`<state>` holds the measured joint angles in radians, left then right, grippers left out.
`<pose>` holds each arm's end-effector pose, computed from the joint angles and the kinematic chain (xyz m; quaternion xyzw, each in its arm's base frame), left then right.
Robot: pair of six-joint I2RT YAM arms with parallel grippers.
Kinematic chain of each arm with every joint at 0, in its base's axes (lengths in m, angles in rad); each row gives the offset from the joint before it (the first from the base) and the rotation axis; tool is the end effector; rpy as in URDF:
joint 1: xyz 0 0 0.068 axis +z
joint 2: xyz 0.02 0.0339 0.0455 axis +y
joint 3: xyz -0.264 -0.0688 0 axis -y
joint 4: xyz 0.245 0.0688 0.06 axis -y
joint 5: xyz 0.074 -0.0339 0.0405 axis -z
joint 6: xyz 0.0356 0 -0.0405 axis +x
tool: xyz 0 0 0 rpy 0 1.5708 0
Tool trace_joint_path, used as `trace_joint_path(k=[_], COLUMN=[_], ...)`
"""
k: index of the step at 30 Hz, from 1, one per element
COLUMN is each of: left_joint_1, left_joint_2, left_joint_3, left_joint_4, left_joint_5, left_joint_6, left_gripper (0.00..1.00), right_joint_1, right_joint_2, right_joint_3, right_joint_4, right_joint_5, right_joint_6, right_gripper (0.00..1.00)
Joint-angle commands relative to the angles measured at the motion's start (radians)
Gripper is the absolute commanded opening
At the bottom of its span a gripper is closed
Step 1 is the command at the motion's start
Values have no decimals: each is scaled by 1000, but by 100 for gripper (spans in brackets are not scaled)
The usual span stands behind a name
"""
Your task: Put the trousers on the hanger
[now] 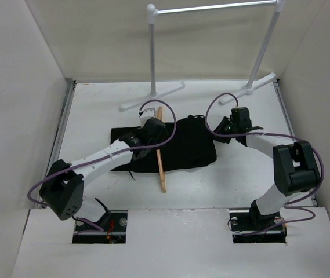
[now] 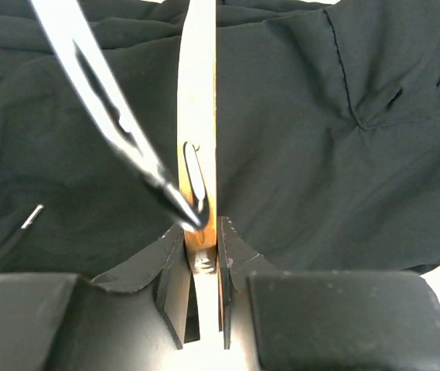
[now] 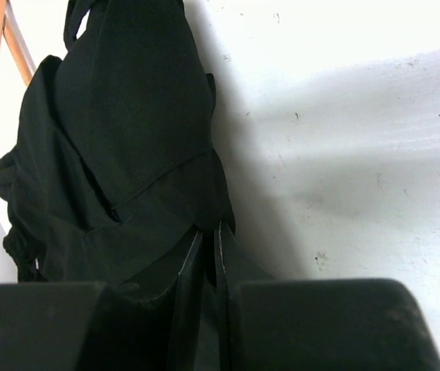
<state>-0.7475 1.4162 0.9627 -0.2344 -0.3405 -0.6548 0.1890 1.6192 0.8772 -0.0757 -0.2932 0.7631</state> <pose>0.2347 -0.2013 0.2527 -0.0310 0.8935 -0.1546 0.4206 0.3201 0.0717 0.1770 0.2089 0.8975 0.2874 0.2611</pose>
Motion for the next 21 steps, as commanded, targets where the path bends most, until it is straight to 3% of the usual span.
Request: trace_joint_path(k=[1, 3, 7, 10, 16, 21], left_joint_1=[-13, -20, -31, -32, -36, -23], left_joint_2=[-17, -22, -37, -57, -80, -59], left_joint_3=[86, 119, 172, 203, 307, 484], left_joint_4=[-35, -40, -42, -42, -77, -144], left_joint_5=[-75, -81, -86, -84, -77, -3], left_joint_6=[35, 34, 27, 20, 14, 15], left_gripper=[0, 0, 0, 0, 0, 0], right_joint_1=[-10, -7, -7, 10, 77, 233], right_joint_2=[-1, -15, -86, -172, -414, -603], right_joint_3=[36, 36, 29, 23, 16, 87], right_joint_4=[28, 22, 11, -22, -116, -153], right_joint_5=[25, 25, 22, 25, 22, -12], right_joint_6=[-7, -4, -4, -15, -70, -113], right_gripper=[17, 24, 47, 57, 63, 71])
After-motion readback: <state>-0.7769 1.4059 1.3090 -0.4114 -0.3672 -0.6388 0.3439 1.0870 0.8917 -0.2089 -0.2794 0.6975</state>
